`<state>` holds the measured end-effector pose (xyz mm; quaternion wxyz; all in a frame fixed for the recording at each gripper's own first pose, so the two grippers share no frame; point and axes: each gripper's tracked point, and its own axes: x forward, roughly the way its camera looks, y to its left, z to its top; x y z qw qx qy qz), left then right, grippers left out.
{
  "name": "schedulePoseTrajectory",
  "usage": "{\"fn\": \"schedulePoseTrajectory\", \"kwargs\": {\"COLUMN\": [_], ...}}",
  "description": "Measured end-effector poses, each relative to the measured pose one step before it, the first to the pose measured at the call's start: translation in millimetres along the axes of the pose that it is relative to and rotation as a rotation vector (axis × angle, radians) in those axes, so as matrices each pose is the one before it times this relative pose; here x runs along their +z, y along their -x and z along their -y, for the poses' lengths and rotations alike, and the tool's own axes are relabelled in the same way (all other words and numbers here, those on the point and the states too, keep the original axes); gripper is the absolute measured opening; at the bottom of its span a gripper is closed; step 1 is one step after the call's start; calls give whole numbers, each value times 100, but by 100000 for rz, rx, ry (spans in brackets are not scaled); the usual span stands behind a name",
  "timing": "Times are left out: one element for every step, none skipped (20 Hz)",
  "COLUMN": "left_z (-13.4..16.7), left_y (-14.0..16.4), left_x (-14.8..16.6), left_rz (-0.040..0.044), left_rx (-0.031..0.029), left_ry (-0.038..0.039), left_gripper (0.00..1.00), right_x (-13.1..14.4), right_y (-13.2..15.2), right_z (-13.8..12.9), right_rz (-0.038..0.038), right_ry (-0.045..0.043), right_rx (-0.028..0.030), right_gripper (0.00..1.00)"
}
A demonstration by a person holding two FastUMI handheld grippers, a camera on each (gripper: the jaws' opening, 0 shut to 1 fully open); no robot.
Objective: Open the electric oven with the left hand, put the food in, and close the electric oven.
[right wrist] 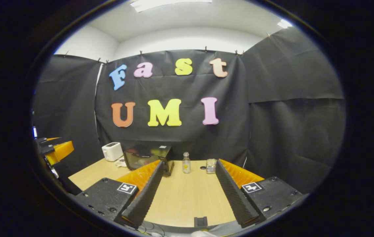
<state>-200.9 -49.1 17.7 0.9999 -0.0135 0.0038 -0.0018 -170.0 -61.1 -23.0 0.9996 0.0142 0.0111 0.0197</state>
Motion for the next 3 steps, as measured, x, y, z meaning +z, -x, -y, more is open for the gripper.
{"fn": "schedulePoseTrajectory", "kwargs": {"left_z": [-56, -160, -36], "left_y": [-513, -544, -399], "left_x": [-93, -88, -22], "left_rz": [-129, 64, -250], "left_rx": [37, 223, -200], "left_ry": [146, 1, -101], "left_gripper": [96, 97, 97], "right_x": [39, 130, 7], "right_y": [-493, -471, -573], "right_z": [-67, -65, -63], "right_rz": [-132, -73, -270], "right_ry": [190, 234, 144], "right_rx": [207, 153, 67], "right_gripper": [96, 96, 96]}}
